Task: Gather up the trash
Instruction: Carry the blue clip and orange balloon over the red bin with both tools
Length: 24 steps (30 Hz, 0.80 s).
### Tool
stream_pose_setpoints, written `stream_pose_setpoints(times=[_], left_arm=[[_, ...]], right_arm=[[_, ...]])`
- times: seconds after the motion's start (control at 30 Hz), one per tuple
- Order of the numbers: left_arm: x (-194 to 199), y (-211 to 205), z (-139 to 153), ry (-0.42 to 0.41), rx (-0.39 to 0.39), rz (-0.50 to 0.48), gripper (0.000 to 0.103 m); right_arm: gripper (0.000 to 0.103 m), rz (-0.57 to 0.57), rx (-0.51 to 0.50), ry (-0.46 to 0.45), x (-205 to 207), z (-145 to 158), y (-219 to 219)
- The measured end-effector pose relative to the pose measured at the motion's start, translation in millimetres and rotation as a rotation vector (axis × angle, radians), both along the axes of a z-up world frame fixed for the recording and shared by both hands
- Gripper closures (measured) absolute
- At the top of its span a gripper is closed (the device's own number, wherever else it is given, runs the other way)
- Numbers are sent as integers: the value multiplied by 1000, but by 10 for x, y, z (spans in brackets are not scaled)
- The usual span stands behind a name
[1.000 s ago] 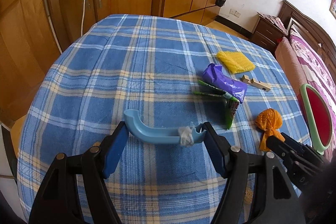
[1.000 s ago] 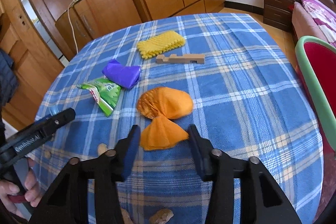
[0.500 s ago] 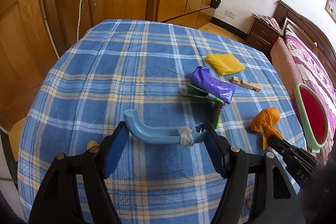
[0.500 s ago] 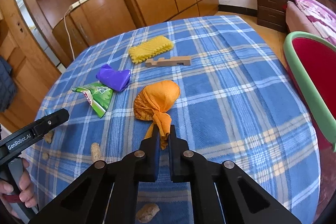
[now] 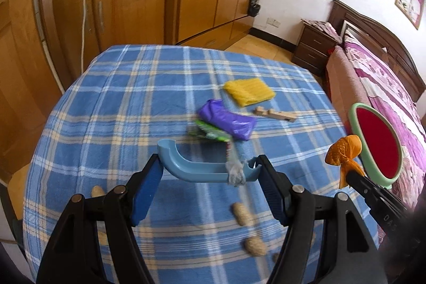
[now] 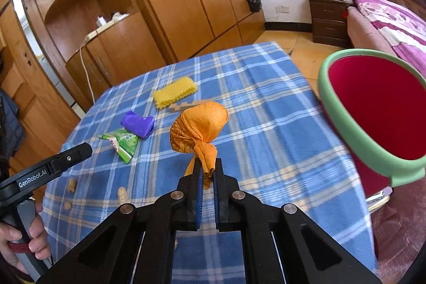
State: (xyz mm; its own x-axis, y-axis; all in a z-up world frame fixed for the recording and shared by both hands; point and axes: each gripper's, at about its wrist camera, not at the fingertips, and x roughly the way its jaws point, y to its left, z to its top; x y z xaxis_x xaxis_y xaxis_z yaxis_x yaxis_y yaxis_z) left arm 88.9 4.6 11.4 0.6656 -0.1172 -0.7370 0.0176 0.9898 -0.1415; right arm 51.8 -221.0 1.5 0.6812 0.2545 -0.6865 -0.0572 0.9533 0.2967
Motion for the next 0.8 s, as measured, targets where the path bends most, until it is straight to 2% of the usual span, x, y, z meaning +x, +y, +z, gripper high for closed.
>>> stream_pose_setpoints(times=[0.4,0.8], left_arm=[[48,-510,148,-25,8,-107,31],[162,-1247,271,-73,-5,-267,31]], right_arm=[[97,-133,46,-56,-233,192,-567],[97,-282,44,-88,-428,314,-1111]])
